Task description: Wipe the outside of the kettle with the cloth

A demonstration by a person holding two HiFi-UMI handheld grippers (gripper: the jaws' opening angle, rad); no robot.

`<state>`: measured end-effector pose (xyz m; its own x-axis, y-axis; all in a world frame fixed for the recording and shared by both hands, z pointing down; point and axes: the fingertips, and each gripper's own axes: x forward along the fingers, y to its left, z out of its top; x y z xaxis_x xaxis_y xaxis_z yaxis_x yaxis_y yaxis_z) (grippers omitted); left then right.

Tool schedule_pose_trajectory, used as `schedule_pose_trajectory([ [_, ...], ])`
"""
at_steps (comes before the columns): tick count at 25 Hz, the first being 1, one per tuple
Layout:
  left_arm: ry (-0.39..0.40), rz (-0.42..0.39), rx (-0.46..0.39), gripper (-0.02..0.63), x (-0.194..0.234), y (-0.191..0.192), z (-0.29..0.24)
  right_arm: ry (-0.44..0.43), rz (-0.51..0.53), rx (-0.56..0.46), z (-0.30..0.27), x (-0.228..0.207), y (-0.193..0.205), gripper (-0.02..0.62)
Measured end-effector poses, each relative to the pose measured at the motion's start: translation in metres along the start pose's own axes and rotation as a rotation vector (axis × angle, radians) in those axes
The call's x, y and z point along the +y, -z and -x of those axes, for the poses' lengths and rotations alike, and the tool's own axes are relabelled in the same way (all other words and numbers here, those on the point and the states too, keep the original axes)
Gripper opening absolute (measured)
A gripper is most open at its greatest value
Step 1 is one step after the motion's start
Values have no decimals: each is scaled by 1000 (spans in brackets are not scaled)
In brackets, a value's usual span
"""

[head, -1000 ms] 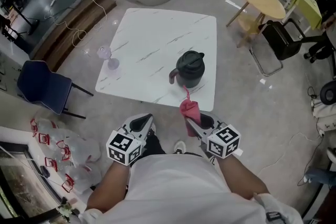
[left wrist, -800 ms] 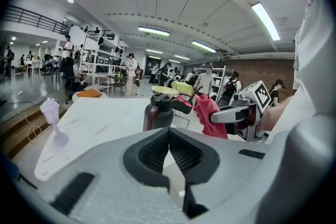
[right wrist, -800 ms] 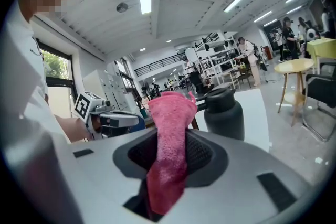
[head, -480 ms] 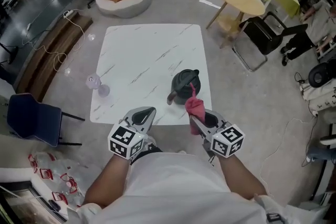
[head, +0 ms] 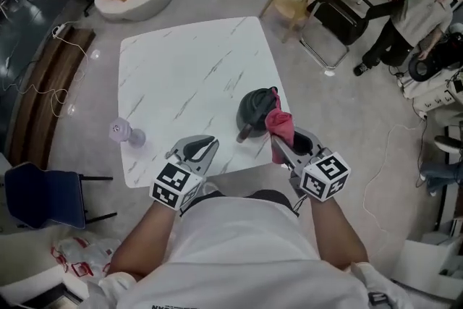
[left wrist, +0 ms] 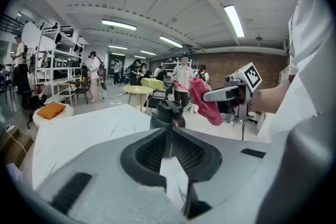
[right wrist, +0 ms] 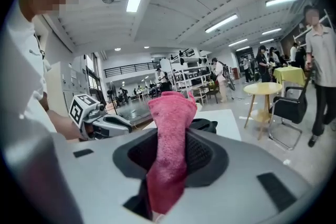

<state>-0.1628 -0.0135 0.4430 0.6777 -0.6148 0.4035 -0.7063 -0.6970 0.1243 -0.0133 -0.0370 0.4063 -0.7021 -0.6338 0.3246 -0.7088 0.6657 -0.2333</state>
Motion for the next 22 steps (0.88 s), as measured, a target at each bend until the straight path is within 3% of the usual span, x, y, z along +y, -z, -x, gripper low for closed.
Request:
schedule_pose_trajectory([
  [5, 72, -13, 24, 52, -1, 7, -16, 73, 7, 28, -3, -23, -10, 133],
  [9, 72, -20, 15, 52, -2, 3, -22, 67, 14, 39, -9, -32, -15, 133],
  [15, 18, -12, 20, 58, -4, 3, -37, -15, 81, 80, -22, -45, -32, 133],
  [22, 46, -8, 130, 165, -27, 26, -80, -156, 278, 239, -59, -32, -33, 133],
])
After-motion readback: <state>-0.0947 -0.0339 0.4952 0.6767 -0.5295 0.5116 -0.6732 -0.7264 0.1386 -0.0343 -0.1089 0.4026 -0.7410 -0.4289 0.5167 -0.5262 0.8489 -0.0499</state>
